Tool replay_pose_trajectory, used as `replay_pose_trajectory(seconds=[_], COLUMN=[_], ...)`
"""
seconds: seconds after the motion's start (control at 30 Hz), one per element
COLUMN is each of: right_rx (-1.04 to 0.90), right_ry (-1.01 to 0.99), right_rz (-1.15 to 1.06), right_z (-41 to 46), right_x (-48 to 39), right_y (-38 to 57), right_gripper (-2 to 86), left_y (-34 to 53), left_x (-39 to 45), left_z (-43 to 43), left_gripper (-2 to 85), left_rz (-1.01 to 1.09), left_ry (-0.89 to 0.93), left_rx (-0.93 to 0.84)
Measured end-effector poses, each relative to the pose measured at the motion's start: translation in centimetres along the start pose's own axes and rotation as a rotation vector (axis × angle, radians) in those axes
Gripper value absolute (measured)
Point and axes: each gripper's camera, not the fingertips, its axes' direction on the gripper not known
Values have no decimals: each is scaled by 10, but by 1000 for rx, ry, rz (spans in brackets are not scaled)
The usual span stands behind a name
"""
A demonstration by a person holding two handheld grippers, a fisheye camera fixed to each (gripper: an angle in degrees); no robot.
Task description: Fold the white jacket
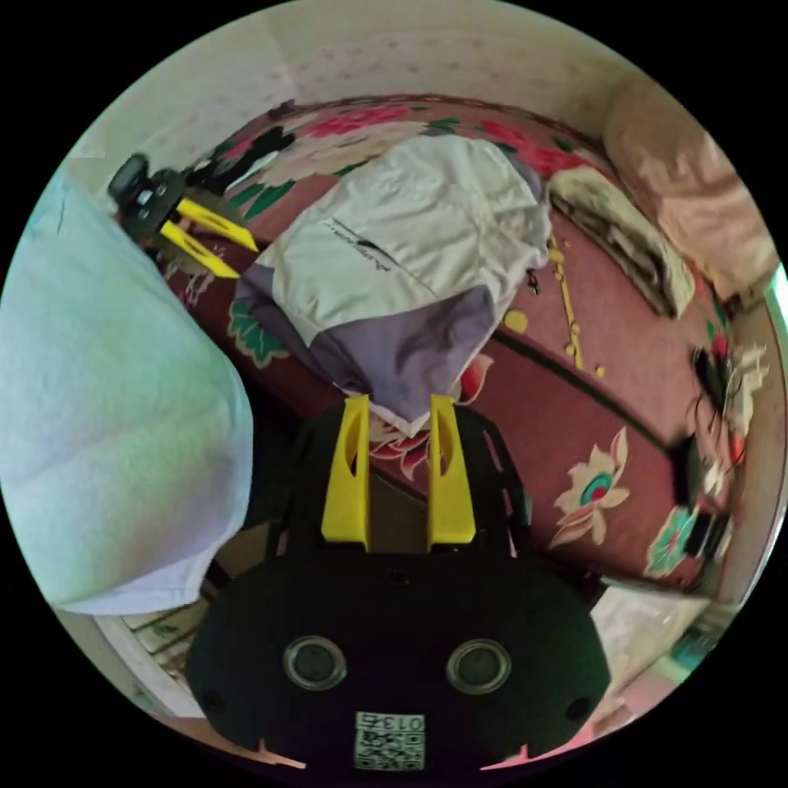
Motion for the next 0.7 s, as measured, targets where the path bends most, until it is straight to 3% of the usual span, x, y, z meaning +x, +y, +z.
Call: replay_pose_trajectory(seconds=[0.27, 0.37, 0.5, 0.7], right_rx=[44, 70, 71, 67], right_ry=[-263, -303, -459, -175], right_rz=[308, 328, 331, 57], right_z=[28, 29, 35, -16], right_x=[66, 81, 96, 73], right_y=[33, 33, 29, 22], right_gripper=[107, 101, 40, 13], left_y=[-85, -113, -130, -103], left_x=[28, 43, 37, 24], left_z=[18, 52, 76, 34], left_gripper=[108, 102, 46, 11], left_rz=[274, 391, 364, 403], left_ry=[-35, -45, -59, -88], left_rx=[104, 4, -124, 63])
